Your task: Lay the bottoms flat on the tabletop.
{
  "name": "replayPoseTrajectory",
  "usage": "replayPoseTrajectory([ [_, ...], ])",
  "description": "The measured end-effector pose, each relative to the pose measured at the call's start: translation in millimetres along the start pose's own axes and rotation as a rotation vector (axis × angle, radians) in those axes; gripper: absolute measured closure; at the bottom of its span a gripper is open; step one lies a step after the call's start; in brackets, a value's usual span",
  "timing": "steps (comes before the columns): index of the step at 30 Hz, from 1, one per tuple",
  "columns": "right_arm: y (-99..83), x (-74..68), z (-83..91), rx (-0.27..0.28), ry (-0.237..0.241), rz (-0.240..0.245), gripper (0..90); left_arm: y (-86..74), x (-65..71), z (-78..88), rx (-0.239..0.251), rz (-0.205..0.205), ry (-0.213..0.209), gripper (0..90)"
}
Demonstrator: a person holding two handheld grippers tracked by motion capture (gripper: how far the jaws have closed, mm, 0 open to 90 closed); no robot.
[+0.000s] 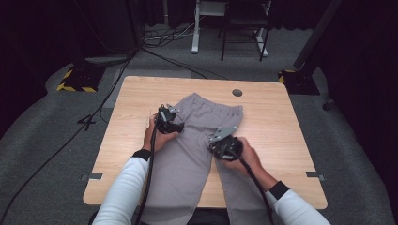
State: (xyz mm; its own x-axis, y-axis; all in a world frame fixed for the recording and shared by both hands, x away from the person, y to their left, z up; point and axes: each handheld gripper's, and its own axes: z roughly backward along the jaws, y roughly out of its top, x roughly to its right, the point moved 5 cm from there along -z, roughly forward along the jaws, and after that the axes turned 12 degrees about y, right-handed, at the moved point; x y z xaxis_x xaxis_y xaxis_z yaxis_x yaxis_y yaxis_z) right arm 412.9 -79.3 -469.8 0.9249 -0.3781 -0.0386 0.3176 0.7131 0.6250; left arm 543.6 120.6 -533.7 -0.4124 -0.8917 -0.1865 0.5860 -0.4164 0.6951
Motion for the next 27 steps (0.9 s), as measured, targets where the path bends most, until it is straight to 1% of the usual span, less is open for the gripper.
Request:
replayPoseTrajectory([
  [1,1.9,-11.0,-8.5,-0.012,0.056,0.014,63.5,-2.4,-1.1,1.3,0.004,0.007,-0.006,31.8],
  [2,3.0,-20.3,-13.9,-0.01,0.11,0.023,57.2,-4.8,-2.4,3.2,0.006,0.004,-0.006,31.8],
  [3,3.3,-27.7,-15.3,0.0,0.166,0.029,54.9,-7.1,-3.4,5.0,0.011,0.002,-0.009,31.8],
  [4,2.2,-32.4,-12.5,0.01,0.201,0.033,55.1,-9.9,-4.2,7.5,0.005,0.004,-0.018,31.8],
  [6,-3.0,-33.0,2.1,0.043,0.219,0.031,54.0,-14.8,-5.6,11.8,0.01,-0.004,-0.024,31.8],
  [7,-7.6,-29.9,11.8,0.057,0.208,0.027,54.7,-17.0,-6.2,14.5,0.005,-0.009,-0.02,31.7],
  [8,-13.9,-23.9,22.4,0.065,0.181,0.021,56.1,-19.0,-6.7,17.0,0.003,-0.016,-0.016,31.8],
  [9,-21.6,-16.1,33.4,0.08,0.162,0.003,58.6,-21.7,-6.1,20.1,0.003,-0.023,-0.021,31.8],
  [10,-33.1,-5.4,46.6,0.104,0.133,-0.029,62.0,-23.1,-5.9,22.2,-0.001,-0.03,-0.025,31.8],
  [11,-40.4,0.7,53.0,0.112,0.107,-0.05,63.9,-25.3,-4.3,25.3,-0.013,-0.033,-0.041,31.8],
  [13,-60.7,13.6,60.7,0.105,0.081,-0.105,65.9,-30.1,-0.9,33.1,-0.026,-0.059,-0.046,31.8],
  [14,-72.6,17.7,59.5,0.085,0.047,-0.123,66.7,-32.4,1.3,37.3,-0.042,-0.07,-0.059,31.8],
  [15,-80.9,18.4,55.9,0.06,0.036,-0.122,66.5,-34.1,2.8,40.3,-0.051,-0.08,-0.066,31.8],
  [17,-90.2,18.7,48.0,0.039,0.021,-0.122,65.8,-38.0,7.1,48.1,-0.067,-0.113,-0.058,31.8],
  [18,-91.4,18.7,43.8,0.042,0.031,-0.134,65.0,-39.6,10.3,51.9,-0.073,-0.136,-0.067,31.9],
  [19,-90.0,18.2,39.7,0.05,0.044,-0.137,62.7,-40.5,13.7,55.0,-0.079,-0.151,-0.073,31.9],
  [20,-87.0,17.8,36.4,0.059,0.052,-0.137,59.1,-40.2,16.9,56.6,-0.071,-0.16,-0.073,31.9],
  [22,-78.2,19.7,30.6,0.091,0.051,-0.15,57.7,-35.6,22.4,57.7,-0.04,-0.157,-0.094,28.8],
  [23,-73.6,20.6,26.8,0.104,0.06,-0.157,55.8,-31.4,25.6,56.5,-0.021,-0.152,-0.103,28.6],
  [24,-69.5,21.7,22.1,0.109,0.062,-0.165,53.5,-25.8,29.2,54.1,-0.001,-0.15,-0.1,28.6],
  [25,-66.0,23.2,16.5,0.108,0.053,-0.17,53.3,-19.1,33.1,51.2,0.017,-0.157,-0.095,28.6],
  [27,-60.4,24.3,3.8,0.102,0.054,-0.183,54.1,-5.8,43.6,43.2,0.034,-0.159,-0.12,28.0],
])
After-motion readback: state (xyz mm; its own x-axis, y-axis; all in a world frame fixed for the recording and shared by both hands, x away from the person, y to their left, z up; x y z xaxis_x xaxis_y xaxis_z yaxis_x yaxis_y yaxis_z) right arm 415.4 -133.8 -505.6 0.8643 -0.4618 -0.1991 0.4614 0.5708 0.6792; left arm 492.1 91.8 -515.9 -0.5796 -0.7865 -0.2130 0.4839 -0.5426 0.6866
